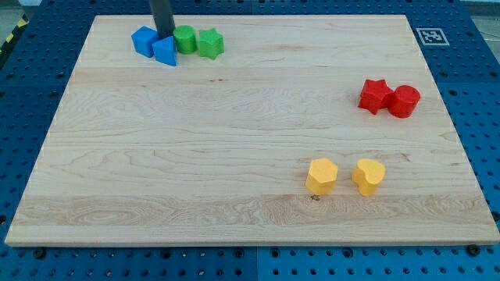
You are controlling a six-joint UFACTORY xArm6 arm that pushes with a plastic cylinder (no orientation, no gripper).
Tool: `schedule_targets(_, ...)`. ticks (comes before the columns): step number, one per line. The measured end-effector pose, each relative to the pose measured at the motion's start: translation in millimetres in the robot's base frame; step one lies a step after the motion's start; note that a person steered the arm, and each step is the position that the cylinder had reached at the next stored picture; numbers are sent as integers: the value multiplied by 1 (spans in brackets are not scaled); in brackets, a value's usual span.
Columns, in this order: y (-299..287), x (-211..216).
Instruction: Move the green blocks to the center
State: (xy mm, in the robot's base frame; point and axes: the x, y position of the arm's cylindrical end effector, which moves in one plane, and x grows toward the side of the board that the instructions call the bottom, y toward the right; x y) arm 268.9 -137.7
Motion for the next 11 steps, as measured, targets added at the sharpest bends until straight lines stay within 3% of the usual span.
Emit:
schedule_targets(3,127,46)
schedule_targets(6,127,41)
schedule_targets(8,96,-3)
schedule_targets(11,147,-55)
